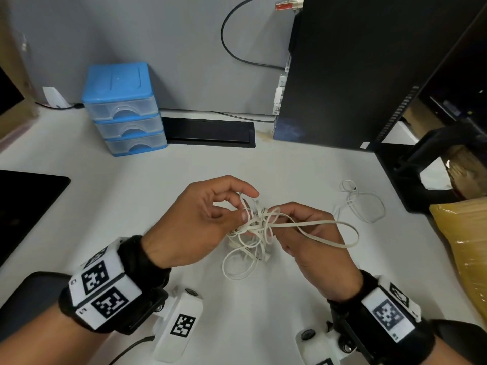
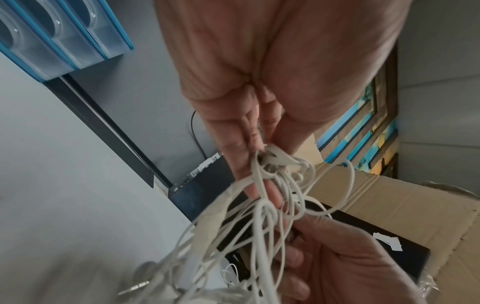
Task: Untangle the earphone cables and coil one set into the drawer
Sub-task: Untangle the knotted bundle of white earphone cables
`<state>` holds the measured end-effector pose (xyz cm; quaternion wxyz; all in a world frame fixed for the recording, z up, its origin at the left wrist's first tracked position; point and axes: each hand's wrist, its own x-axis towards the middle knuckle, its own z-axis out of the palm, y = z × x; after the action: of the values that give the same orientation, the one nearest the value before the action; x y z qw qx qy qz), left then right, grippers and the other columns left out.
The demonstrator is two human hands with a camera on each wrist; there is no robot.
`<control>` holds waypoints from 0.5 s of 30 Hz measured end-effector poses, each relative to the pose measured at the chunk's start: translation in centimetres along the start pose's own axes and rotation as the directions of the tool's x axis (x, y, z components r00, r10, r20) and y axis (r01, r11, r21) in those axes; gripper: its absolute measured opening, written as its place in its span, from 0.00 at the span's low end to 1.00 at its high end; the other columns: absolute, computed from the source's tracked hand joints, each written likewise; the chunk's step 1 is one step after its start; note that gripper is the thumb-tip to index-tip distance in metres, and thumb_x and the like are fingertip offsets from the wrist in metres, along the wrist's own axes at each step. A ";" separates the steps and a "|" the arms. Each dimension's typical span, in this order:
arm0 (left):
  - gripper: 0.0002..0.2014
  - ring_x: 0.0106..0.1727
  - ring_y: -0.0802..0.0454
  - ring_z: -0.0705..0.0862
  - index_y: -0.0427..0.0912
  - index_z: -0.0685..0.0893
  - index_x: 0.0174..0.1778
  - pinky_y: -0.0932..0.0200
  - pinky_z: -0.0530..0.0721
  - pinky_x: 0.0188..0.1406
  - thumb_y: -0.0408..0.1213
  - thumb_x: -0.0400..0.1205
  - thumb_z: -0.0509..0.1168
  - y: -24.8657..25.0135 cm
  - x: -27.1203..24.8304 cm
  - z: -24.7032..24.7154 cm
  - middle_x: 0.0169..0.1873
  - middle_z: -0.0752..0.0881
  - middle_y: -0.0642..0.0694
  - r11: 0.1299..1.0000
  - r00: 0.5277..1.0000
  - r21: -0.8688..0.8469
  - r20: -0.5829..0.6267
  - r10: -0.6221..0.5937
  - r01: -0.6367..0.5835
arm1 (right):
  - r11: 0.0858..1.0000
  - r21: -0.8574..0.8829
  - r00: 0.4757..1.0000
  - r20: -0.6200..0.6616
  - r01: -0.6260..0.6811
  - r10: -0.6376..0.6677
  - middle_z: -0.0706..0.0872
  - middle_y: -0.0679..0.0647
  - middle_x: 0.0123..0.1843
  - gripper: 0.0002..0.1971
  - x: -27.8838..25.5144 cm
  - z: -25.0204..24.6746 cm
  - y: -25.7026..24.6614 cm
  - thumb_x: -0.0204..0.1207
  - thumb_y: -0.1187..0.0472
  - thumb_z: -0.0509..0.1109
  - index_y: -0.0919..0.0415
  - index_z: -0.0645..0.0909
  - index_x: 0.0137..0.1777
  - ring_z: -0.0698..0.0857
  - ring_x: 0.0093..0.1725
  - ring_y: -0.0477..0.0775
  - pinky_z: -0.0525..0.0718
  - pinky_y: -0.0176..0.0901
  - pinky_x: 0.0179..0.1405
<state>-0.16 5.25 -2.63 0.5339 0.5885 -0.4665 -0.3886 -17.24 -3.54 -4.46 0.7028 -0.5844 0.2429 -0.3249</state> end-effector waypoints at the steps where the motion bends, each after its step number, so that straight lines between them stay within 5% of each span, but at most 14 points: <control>1: 0.15 0.33 0.31 0.87 0.50 0.88 0.52 0.48 0.80 0.38 0.23 0.80 0.68 0.0 0.0 0.0 0.42 0.86 0.40 1.000 1.000 0.009 0.000 0.004 -0.004 | 1.000 0.001 1.000 0.000 0.000 0.000 0.86 0.46 0.26 0.06 0.0 0.0 -0.1 0.77 0.79 0.66 0.74 0.84 0.45 0.81 0.22 0.39 0.75 0.23 0.26; 5: 0.12 0.38 0.25 0.86 0.50 0.88 0.52 0.41 0.82 0.38 0.28 0.80 0.68 0.1 -0.1 0.0 0.45 0.86 0.38 1.000 1.000 0.013 0.007 0.011 -0.011 | 1.000 -0.015 1.000 -0.001 -0.006 0.006 0.84 0.45 0.24 0.07 0.0 0.0 0.0 0.77 0.79 0.66 0.72 0.85 0.45 0.79 0.21 0.38 0.74 0.22 0.26; 10: 0.13 0.35 0.43 0.88 0.46 0.86 0.52 0.53 0.86 0.39 0.23 0.81 0.66 0.2 -0.2 0.4 0.43 0.85 0.38 1.000 1.000 0.016 -0.008 0.014 -0.014 | 0.999 -0.020 0.999 0.014 -0.042 0.042 0.86 0.45 0.28 0.05 -0.3 0.2 -0.1 0.75 0.78 0.70 0.76 0.85 0.49 0.80 0.24 0.38 0.75 0.23 0.27; 15: 0.15 0.42 0.32 0.87 0.51 0.86 0.52 0.33 0.87 0.42 0.30 0.73 0.73 0.8 -0.6 0.7 0.43 0.86 0.42 0.999 0.999 0.013 -0.003 0.037 -0.037 | 0.998 -0.057 0.999 -0.028 -0.016 0.015 0.84 0.43 0.23 0.07 -0.5 0.5 -0.1 0.77 0.78 0.67 0.71 0.87 0.44 0.81 0.23 0.38 0.75 0.23 0.28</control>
<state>-1.12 5.61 -1.97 0.5380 0.5839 -0.4789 -0.3744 -17.25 -2.92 -4.28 0.6850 -0.5976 0.2664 -0.3205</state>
